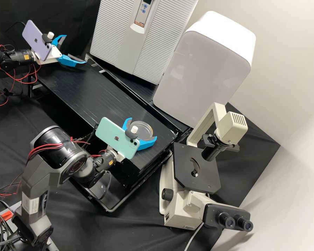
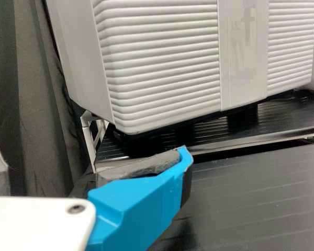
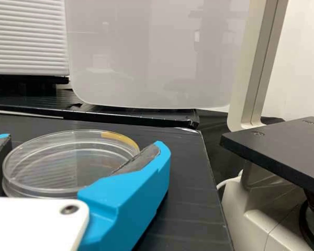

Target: Place the petri dish on the microscope

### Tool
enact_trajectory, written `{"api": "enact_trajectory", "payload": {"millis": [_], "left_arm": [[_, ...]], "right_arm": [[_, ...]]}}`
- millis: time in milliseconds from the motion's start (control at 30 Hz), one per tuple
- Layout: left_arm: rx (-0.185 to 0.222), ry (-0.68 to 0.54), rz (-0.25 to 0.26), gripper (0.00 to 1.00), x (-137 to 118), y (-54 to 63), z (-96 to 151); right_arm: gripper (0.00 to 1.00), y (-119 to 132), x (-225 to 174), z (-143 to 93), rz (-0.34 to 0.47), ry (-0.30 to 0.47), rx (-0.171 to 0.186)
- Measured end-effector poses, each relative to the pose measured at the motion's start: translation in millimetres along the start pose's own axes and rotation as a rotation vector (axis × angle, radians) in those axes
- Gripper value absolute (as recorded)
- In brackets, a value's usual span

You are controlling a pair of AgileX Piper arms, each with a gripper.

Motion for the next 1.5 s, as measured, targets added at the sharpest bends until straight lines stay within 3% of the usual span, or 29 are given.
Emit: {"api": "enact_trajectory", "payload": {"millis": [467,900,1300,1500], "left_arm": [[0.0,0.0,0.0,1.0,0,0.0,0],[0.0,0.0,0.0,1.0,0,0.0,0],[0.0,0.0,0.0,1.0,0,0.0,0],[0.0,0.0,0.0,1.0,0,0.0,0]], "right_arm": [[0.0,0,0,1,-0.015,0.008,0.011],[0.0,28,-11,2,0.025,0.017,0.038],[0.0,51,-17,28,0.112,-0.066,0.022],[0.0,73,-14,47,0.191,-0.112,-0.024]]}}
